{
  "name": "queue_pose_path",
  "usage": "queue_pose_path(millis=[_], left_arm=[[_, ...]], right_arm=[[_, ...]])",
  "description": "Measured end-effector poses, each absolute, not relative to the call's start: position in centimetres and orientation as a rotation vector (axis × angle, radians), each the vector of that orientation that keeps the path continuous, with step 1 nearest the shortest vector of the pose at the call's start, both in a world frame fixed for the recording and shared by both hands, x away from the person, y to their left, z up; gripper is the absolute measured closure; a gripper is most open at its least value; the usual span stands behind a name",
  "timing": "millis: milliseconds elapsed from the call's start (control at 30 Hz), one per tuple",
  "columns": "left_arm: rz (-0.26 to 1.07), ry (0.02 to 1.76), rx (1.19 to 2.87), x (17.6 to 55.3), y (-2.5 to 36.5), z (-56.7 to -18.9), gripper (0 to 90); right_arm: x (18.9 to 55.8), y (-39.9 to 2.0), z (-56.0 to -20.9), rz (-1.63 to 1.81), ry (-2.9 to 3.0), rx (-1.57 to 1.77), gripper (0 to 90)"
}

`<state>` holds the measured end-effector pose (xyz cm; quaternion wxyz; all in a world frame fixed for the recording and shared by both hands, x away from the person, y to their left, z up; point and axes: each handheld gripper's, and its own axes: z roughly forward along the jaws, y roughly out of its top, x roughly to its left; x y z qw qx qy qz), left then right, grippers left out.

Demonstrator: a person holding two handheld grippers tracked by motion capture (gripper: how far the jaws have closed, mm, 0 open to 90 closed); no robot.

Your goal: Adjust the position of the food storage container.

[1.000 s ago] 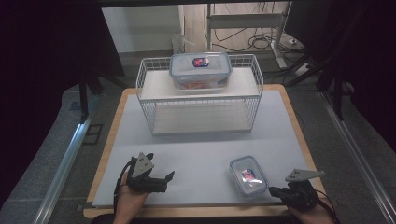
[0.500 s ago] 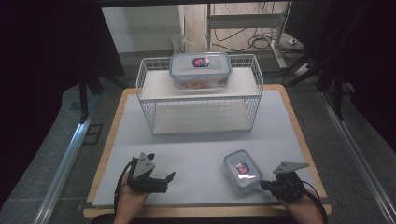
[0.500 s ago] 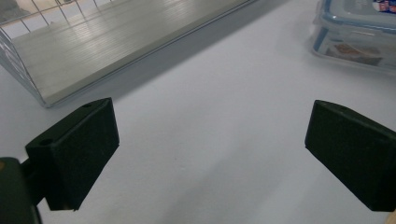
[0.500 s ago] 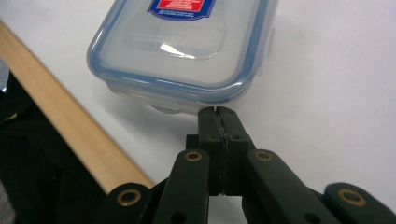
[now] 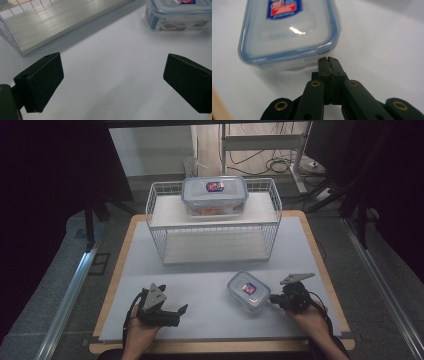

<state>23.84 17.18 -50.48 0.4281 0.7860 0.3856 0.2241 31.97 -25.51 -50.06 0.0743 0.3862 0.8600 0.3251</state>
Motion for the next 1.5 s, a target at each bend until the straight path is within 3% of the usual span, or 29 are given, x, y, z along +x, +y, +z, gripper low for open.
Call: queue_pose_path(millis=[300, 533, 1033, 1233, 1267, 1500], left_arm=[[0.557, 0.962, 1.965, 23.9, 17.1, -50.5, 2.9], [0.559, 0.967, 1.959, 23.9, 17.2, -50.6, 2.9], [0.553, 0.961, 1.977, 23.8, 17.1, -50.6, 3.1], [0.546, 0.972, 1.969, 23.8, 17.4, -50.6, 3.8], [0.544, 0.973, 1.970, 23.9, 17.3, -50.6, 3.9], [0.548, 0.961, 1.984, 23.8, 16.9, -50.7, 3.9]], right_arm=[[35.8, -25.4, -48.8, 1.041, 2.516, 1.184, 88.9], [39.0, -21.6, -48.4, 1.014, 2.546, 1.099, 88.9], [38.4, -15.3, -48.8, 1.032, 2.651, 0.924, 88.1], [36.8, -18.7, -47.5, 1.068, 2.537, 0.978, 87.1], [35.6, -20.9, -47.4, 1.088, 2.494, 1.053, 88.3], [32.1, -24.2, -48.7, 1.070, 2.472, 1.203, 89.1]])
